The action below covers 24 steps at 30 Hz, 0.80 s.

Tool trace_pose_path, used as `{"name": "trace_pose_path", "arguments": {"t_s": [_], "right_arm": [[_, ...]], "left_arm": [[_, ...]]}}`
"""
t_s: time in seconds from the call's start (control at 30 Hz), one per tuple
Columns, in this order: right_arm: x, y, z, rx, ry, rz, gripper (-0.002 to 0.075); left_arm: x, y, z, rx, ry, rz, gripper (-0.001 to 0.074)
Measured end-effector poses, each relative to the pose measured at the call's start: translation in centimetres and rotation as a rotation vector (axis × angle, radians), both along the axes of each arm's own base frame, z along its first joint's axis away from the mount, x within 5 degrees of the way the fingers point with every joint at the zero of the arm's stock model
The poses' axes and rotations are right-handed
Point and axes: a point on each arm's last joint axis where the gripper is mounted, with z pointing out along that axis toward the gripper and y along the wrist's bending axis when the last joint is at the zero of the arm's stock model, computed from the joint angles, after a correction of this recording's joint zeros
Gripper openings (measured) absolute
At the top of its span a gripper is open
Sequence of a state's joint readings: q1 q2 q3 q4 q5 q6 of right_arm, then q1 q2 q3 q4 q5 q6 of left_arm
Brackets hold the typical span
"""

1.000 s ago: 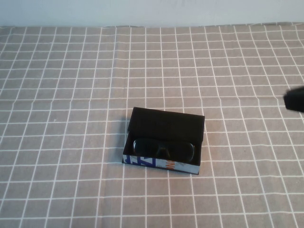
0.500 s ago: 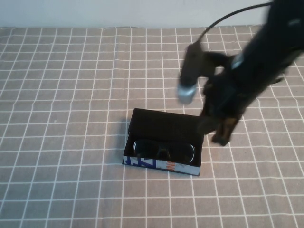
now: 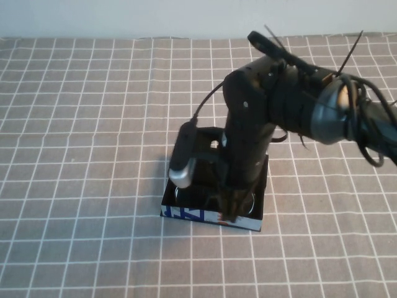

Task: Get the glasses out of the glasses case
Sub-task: Pick up the glasses from the glasses case

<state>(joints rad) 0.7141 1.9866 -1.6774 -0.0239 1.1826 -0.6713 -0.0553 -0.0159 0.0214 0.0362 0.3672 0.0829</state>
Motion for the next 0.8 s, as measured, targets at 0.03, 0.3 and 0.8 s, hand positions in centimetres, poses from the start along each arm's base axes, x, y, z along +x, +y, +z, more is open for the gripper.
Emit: {"name": "trace_pose_path", "arguments": {"t_s": [0.03,0.3,0.8], "right_arm": [[0.1,0.3,-0.2,0.022,-0.002,-0.005,0.0143],[1.4,1.5,-0.9,0.118,-0.093,-0.022,0.0312],[2.5,1.8,-4.3,0.048,-0.099,-0.007,0.0285]], "left_arm": [[0.0,0.0,0.0,0.0,0.0,0.0,-0.0005],[0.0,0.0,0.0,0.0,0.0,0.0,-0.0004],[0.0,0.0,0.0,0.0,0.0,0.0,-0.0004]]}}
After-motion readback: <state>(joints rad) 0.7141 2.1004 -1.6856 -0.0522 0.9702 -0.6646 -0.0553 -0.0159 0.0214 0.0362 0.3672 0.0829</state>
